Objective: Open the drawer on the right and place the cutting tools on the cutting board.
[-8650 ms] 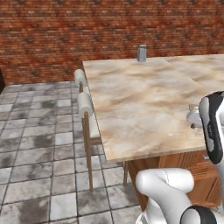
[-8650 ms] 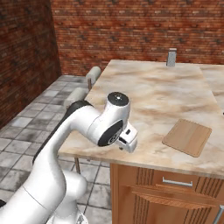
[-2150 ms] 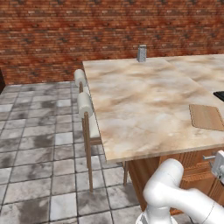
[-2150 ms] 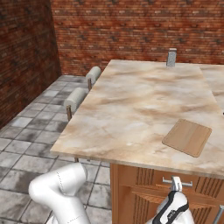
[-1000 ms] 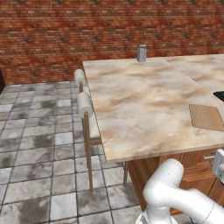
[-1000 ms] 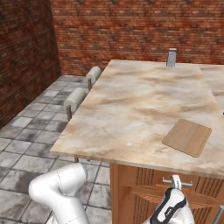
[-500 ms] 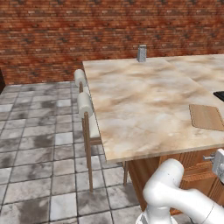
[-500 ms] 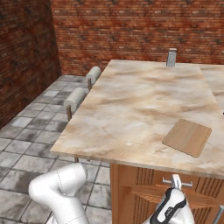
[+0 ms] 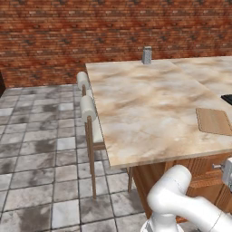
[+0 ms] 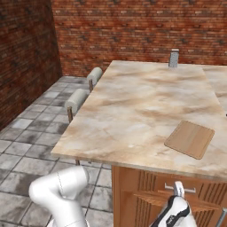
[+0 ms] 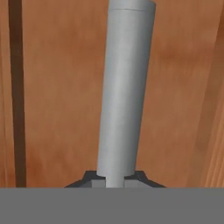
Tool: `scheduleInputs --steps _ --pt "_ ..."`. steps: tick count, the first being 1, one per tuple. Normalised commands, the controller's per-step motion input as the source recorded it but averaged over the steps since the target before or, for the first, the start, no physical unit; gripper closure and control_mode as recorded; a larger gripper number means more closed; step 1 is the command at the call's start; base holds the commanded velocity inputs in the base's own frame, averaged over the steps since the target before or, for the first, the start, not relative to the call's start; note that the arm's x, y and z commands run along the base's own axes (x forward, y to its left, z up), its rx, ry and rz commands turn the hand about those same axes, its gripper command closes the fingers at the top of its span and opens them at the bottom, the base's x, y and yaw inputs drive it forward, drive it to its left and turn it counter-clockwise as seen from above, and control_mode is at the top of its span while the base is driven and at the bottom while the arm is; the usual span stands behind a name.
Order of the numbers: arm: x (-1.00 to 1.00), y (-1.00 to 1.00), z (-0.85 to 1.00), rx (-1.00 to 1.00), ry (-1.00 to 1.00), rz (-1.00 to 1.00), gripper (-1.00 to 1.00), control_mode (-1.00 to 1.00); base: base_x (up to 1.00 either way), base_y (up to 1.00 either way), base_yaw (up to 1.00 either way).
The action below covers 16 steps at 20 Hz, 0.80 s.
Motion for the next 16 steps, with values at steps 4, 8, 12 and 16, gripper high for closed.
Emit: scheduleInputs --steps 4,8,12,16 --pt "-0.72 -0.16 -0.17 0.00 0.00 0.00 1.00 -1.00 0.00 0.00 0.00" --pt "-0.77 -0.20 -0.19 0.00 0.00 0.00 1.00 -1.00 0.00 0.00 0.00" --pt "-0.77 -0.21 -0.20 0.00 0.00 0.00 1.00 -1.00 0.00 0.00 0.00" --pt "-0.78 -0.22 -0.20 0.00 0.00 0.00 1.00 -1.00 0.00 0.00 0.00"
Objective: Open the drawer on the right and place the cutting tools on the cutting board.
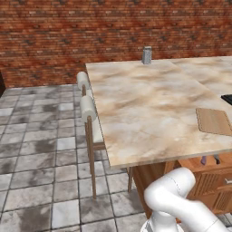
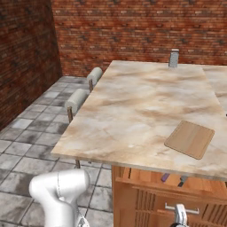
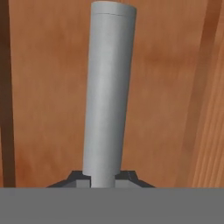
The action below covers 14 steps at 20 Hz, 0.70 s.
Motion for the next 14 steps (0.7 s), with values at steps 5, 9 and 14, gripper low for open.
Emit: scheduleInputs --steps 5,9,14 --pt "-0.86 -0.27 -0.23 0.00 0.00 0.00 1.00 -1.00 0.00 0.00 0.00" --pt "-0.90 -0.28 -0.26 0.00 0.00 0.00 1.00 -1.00 0.00 0.00 0.00" --pt "-0.99 -0.31 -0.33 0.00 0.00 0.00 1.00 -1.00 0.00 0.00 0.00"
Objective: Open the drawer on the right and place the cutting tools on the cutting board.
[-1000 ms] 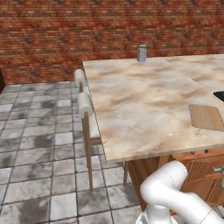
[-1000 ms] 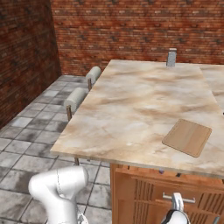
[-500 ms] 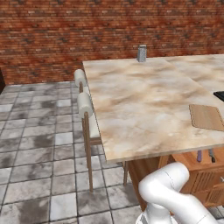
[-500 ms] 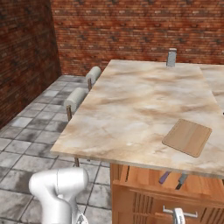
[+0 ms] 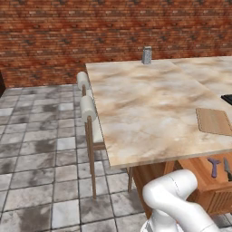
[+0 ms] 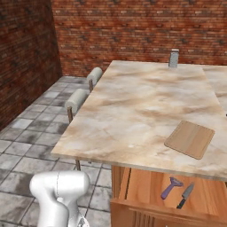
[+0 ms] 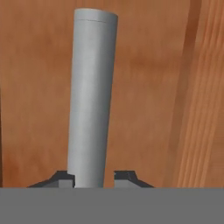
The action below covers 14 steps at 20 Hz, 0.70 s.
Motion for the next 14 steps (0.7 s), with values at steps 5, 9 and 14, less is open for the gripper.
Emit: scheduleInputs --steps 5,9,14 --pt "-1.00 -0.33 -0.34 0.00 0.00 0.00 1.00 -1.00 0.00 0.00 0.00" --pt "-1.00 -0.34 -0.36 0.00 0.00 0.00 1.00 -1.00 0.00 0.00 0.00" --pt "-1.00 -0.36 -0.34 0.00 0.00 0.00 -1.00 -1.00 0.00 0.00 0.00"
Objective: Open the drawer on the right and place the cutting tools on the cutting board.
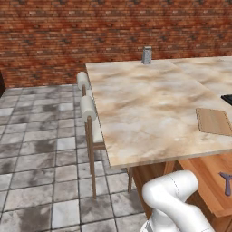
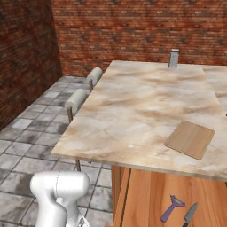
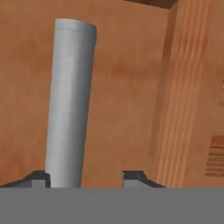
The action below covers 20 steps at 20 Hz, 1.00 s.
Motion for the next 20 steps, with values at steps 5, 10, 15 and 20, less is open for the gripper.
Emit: scheduleInputs --steps 5,10,15,20 --pt "-0.95 -0.32 -0.06 0.02 -0.07 -0.01 -1.00 -1.00 0.00 0.00 0.00" --pt "-0.72 -0.06 0.31 0.02 -0.07 -0.05 -1.00 -1.00 0.00 0.00 0.00" --pt "-0.32 0.00 0.70 0.00 -0.02 -0.09 -1.00 -1.00 0.00 0.00 0.00" --pt "-0.07 0.00 0.77 0.00 0.02 -0.07 -1.00 -1.00 0.00 0.00 0.00"
